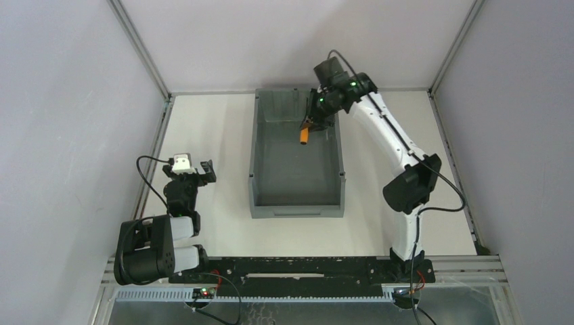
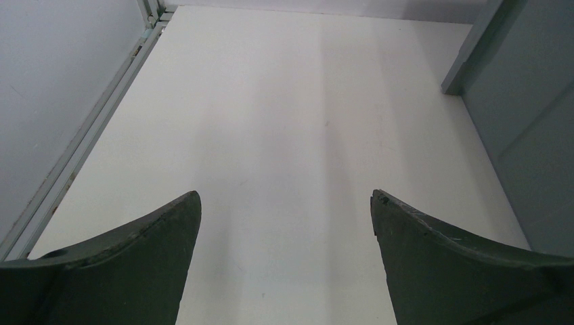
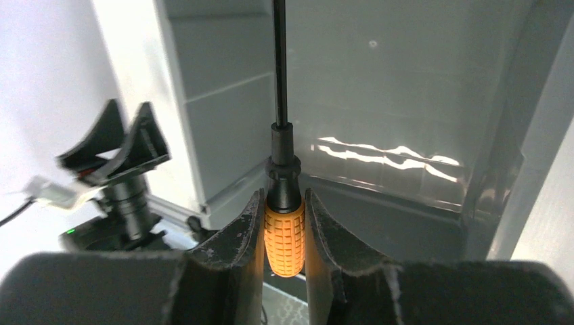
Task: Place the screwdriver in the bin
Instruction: Place the screwdriver in the bin.
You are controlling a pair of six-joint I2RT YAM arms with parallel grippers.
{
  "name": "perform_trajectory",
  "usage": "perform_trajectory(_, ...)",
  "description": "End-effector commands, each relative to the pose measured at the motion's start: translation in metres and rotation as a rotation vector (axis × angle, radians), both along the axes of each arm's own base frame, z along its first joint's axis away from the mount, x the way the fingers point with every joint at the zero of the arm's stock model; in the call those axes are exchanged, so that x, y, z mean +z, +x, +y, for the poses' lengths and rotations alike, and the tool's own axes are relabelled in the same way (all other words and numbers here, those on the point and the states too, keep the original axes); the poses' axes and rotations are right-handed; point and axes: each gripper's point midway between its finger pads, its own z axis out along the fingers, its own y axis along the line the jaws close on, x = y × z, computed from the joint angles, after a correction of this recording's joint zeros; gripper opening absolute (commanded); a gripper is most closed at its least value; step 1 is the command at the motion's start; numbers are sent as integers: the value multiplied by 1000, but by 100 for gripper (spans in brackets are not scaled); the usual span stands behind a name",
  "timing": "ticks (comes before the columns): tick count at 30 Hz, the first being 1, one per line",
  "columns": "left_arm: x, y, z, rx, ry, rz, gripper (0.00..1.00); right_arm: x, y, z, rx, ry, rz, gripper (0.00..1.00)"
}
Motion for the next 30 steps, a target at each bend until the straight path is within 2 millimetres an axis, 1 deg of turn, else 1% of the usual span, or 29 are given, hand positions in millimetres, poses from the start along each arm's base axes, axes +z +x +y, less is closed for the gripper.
perform_trajectory(1,27,11,0,-2,6,-76,100,-23,2,-1,-17,-173,-35,18)
perform_trajectory(4,26,11,0,-1,6,-75,100,-46,4,6,-8,-247,-32,18)
perform_trajectory(5,26,11,0,-2,6,-76,100,-56,5,9,-4,-272,-24,18)
perform_trajectory(8,26,11,0,-2,5,-75,100,-82,5,17,10,-310,2,18)
perform_trajectory(13,27,11,0,-2,5,-76,100,-122,6,25,24,-355,44,18)
perform_trajectory(24,26,11,0,-1,5,-75,100,-190,12,31,41,-418,101,18)
perform_trajectory(28,26,11,0,-2,5,-75,100,-211,11,35,46,-418,133,18)
perform_trajectory(30,26,11,0,-1,5,-75,100,-219,11,38,51,-414,145,19)
